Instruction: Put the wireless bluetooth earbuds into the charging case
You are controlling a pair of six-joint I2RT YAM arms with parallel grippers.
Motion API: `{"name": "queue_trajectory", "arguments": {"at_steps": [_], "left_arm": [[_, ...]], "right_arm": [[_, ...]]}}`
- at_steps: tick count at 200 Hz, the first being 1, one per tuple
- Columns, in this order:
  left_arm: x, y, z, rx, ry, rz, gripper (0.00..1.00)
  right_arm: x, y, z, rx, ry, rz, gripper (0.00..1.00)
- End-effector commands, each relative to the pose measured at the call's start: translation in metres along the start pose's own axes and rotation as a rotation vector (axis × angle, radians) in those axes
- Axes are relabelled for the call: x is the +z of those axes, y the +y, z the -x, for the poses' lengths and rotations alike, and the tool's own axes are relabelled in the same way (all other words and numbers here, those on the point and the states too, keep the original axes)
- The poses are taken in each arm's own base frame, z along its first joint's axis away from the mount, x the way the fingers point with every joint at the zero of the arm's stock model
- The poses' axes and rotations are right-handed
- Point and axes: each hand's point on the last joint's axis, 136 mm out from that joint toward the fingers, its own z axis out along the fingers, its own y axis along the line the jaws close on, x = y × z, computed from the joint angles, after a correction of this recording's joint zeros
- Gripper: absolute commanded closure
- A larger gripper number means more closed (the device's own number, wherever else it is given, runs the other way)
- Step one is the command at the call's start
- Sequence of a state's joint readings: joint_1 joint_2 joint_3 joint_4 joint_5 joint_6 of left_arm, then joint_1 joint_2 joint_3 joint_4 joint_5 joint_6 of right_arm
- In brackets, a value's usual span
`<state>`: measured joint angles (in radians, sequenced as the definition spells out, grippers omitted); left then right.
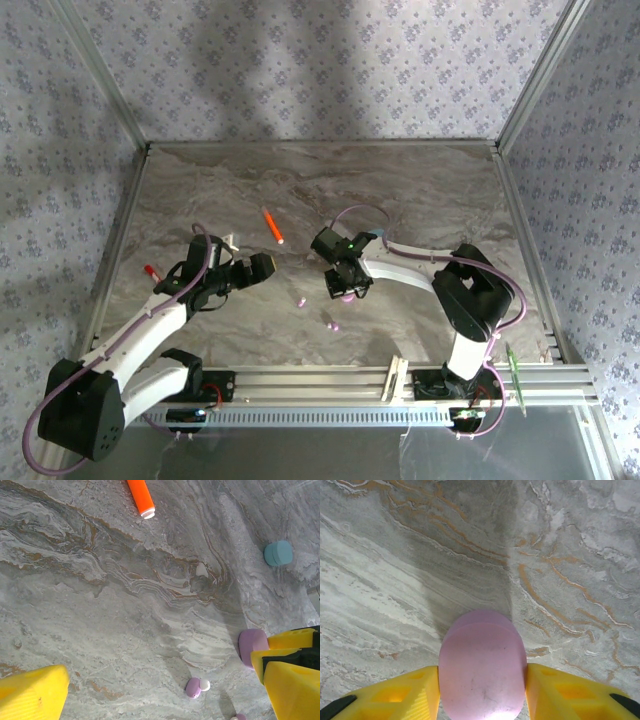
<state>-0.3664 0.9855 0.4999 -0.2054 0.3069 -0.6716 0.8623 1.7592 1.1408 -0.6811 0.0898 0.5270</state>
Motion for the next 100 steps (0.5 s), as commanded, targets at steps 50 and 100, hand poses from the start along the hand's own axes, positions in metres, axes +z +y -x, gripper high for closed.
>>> {"name": "queue_trajectory", "arguments": {"at_steps": [50,100], "left_arm": [[0.001,-0.007,0.002,0.004,-0.005,-0.047,0.00],[0.001,-0.017,0.001,0.021,0.000,-0.071,0.00]], "right_arm": [[-0.001,-0.004,-0.006,-0.007,0.028,-0.008,0.60],[-0.009,-0.006,0.000,0.021,-0.011,0.028,0.62]]}}
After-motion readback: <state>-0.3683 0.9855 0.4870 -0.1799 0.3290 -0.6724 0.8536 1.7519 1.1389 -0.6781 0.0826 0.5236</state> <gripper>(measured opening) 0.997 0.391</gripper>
